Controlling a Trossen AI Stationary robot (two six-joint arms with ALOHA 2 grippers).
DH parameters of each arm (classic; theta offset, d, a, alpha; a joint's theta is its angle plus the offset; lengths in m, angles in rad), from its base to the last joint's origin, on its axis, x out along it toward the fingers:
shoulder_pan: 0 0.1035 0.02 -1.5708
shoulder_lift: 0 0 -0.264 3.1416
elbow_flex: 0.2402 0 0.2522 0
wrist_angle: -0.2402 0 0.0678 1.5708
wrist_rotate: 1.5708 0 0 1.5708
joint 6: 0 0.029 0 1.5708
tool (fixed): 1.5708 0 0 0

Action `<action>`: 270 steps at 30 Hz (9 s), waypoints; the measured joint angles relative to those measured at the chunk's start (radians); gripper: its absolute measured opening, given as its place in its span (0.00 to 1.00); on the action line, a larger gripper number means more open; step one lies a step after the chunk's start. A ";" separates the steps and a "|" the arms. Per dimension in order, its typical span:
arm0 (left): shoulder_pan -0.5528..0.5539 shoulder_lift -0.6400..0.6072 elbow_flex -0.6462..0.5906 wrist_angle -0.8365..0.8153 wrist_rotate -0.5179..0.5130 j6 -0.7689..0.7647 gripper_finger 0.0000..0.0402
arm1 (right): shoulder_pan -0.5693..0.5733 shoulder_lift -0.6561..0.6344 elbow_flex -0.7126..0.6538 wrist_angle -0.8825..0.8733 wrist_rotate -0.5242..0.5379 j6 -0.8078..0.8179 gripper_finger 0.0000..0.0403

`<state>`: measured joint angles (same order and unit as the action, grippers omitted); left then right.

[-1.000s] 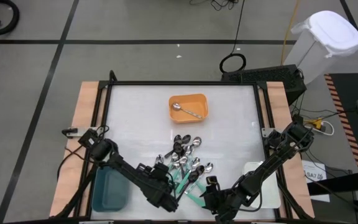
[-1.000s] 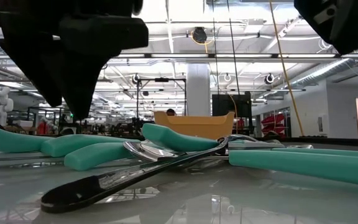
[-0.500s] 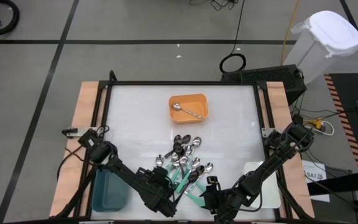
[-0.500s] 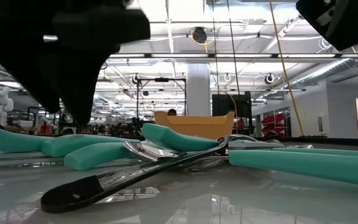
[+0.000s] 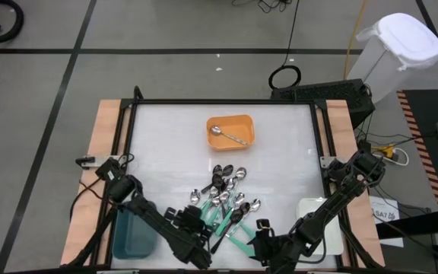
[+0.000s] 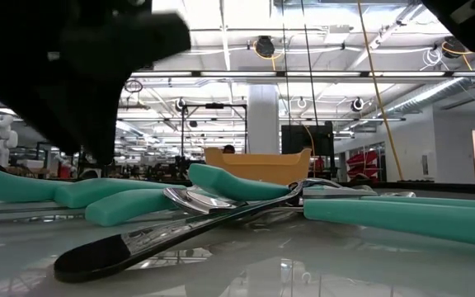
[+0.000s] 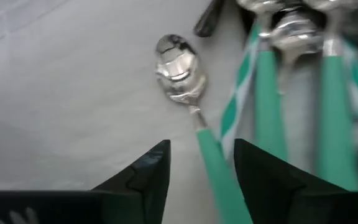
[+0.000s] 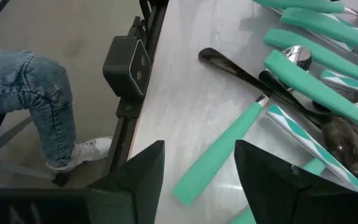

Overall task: Sort silverware by color (type)
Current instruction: Put the green spoon into the blue bin

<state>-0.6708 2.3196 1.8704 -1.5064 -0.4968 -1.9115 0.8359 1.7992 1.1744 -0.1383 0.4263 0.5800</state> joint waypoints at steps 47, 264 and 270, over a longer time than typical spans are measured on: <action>0.006 -0.006 -0.181 0.227 0.003 0.006 0.22 | 0.026 0.000 0.000 -0.001 0.048 0.020 0.48; 0.093 -0.002 0.359 0.525 -0.010 0.990 0.46 | 0.175 -0.265 0.000 -0.644 0.530 -1.321 0.01; 0.092 -0.002 0.359 0.526 -0.010 0.984 0.46 | 0.187 -0.265 0.000 -0.635 0.546 -1.337 0.01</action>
<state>-0.5785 2.3180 2.2292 -0.9802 -0.5072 -0.9279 1.0226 1.5345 1.1740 -0.7734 0.9723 -0.7567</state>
